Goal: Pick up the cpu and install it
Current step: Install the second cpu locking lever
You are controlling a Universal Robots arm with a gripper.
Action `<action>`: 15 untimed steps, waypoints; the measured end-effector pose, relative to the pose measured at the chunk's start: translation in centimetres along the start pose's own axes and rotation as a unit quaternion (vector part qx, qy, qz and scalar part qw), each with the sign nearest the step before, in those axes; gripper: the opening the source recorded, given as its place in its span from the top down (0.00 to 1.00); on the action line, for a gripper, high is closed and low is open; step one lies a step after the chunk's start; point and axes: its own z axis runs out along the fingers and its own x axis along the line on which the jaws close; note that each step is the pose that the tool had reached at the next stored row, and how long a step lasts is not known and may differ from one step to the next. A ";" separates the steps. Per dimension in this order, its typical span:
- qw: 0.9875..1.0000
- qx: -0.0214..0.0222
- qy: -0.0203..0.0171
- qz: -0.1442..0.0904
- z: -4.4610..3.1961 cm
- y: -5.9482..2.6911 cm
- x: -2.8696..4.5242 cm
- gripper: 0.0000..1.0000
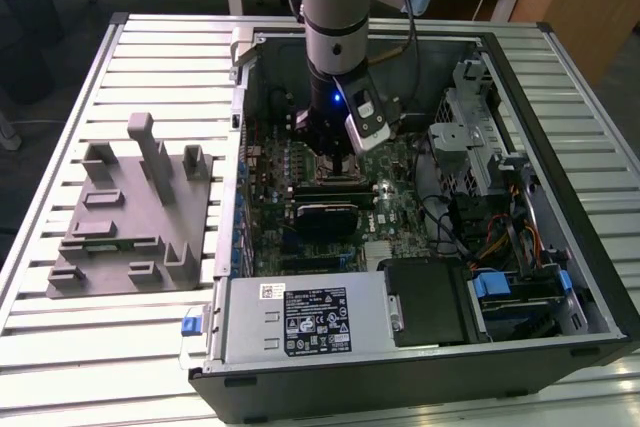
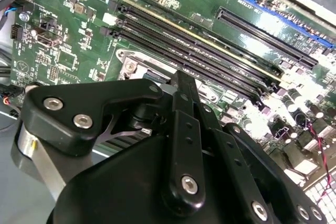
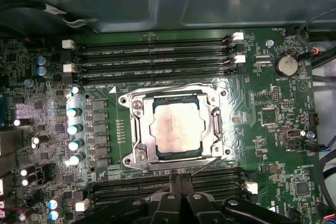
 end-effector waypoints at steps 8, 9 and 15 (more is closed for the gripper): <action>1.000 -0.005 0.017 -0.002 0.38 -0.31 0.00 0.89; 1.000 -0.005 0.019 -0.003 0.42 -0.35 0.00 0.89; 1.000 -0.005 0.023 -0.006 0.58 -0.59 0.05 0.89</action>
